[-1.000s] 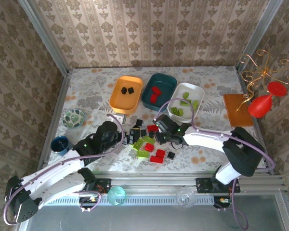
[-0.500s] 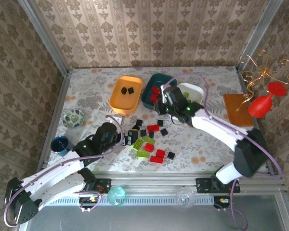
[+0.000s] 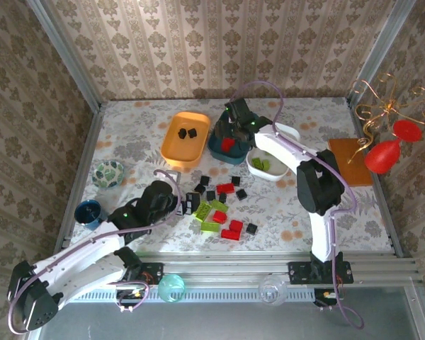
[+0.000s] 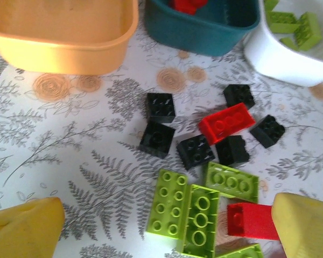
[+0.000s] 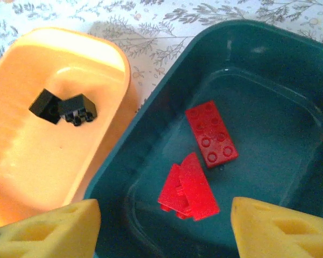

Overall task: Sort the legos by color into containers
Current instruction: Place the lego in the container, then pick up the lego from the center of the table.

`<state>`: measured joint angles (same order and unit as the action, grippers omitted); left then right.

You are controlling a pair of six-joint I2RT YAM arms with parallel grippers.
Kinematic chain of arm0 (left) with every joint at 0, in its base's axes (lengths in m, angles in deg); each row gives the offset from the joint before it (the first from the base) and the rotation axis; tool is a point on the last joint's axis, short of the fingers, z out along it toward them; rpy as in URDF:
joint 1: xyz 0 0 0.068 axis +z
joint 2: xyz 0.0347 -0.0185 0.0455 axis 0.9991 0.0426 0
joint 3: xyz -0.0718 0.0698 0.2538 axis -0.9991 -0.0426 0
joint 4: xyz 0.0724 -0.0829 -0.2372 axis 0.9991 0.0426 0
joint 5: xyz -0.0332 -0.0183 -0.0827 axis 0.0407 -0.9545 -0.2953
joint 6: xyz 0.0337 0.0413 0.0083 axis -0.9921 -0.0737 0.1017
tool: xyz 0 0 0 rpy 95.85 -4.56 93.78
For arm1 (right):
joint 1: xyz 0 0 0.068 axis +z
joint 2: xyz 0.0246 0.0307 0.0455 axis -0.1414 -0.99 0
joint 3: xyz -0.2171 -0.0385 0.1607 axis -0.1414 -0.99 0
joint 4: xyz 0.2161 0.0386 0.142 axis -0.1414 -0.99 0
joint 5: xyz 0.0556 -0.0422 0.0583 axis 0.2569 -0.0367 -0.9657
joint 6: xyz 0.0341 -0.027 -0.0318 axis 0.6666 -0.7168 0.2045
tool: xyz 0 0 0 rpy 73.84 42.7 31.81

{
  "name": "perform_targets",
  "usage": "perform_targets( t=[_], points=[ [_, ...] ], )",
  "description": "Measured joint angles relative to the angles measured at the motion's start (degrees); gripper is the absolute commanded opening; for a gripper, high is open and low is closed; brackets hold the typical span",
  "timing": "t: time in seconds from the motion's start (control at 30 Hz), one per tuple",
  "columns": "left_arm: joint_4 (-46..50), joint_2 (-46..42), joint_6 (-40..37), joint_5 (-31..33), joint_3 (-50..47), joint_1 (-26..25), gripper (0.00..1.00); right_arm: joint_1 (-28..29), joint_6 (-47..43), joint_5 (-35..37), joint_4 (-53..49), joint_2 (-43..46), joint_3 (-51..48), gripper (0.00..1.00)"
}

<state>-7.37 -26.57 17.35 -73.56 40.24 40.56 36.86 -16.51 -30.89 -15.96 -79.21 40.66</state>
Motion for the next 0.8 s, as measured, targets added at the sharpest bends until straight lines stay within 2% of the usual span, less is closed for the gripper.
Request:
perform_targets(
  t=[0.17,0.4,0.53,0.63,0.8],
  points=[
    [1.4,4.0,-0.1,-1.9,2.6,3.8,0.98,0.7,-0.1,0.2,1.3,5.8,-5.6,0.73],
    [-1.4,18.5,-2.8,-6.1,8.5,5.9,0.71,4.6,0.9,0.2,6.1,22.5,-22.8,0.73],
    [-2.8,26.6,-3.8,-6.9,10.9,5.9,0.7,6.4,2.2,0.2,8.9,28.5,-30.6,0.73],
    [-3.4,30.9,-4.9,-6.9,12.2,5.9,0.66,6.4,3.1,0.2,9.7,31.3,-35.5,0.73],
    [-3.8,36.5,-6.1,-6.9,15.1,5.9,0.66,6.4,4.2,0.4,9.7,34.2,-39.6,0.74]
  ],
)
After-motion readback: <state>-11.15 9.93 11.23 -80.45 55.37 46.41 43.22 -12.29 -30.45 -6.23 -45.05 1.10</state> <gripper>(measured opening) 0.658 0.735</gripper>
